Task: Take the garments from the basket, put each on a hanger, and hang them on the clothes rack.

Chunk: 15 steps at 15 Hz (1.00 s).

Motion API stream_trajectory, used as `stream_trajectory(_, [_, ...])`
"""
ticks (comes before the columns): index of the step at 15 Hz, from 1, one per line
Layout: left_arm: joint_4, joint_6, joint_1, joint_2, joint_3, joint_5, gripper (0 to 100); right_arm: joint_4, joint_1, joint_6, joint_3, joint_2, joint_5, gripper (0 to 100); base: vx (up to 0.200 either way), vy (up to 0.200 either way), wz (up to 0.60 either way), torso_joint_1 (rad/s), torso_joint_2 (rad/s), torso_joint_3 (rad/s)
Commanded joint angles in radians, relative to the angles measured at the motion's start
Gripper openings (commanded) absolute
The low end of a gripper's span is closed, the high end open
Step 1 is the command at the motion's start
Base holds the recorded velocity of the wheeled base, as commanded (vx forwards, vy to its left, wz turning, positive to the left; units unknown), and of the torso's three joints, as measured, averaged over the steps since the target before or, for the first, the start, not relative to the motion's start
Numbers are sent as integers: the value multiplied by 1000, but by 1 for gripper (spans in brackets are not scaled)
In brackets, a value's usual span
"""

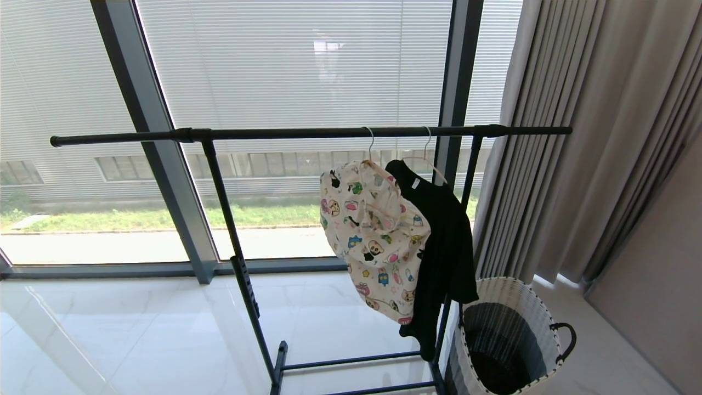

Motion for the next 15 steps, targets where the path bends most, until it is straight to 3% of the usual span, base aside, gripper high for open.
stream_trajectory(1, [-1,-18,0,-4,0,-7,100,-19,0,-75,8,1,31,100,0,0,0,0,0,0])
stream_trajectory(3, [-1,-102,0,-4,6,-48,100,-39,0,-132,14,1,89,100,0,0,0,0,0,0])
stream_trajectory(5, [-4,-168,0,-4,12,-128,100,-53,0,-130,23,1,157,100,0,0,0,0,0,0])
stream_trajectory(7, [-25,-187,0,-4,21,-149,100,-71,0,-130,31,1,215,100,0,0,0,-31,69,40])
stream_trajectory(10, [-25,-197,0,-4,21,-244,100,-73,0,-124,31,1,226,100,0,0,0,-188,434,227])
stream_trajectory(15, [-27,-202,0,-4,21,-244,100,-73,0,-123,31,1,218,100,0,0,0,-235,535,288])
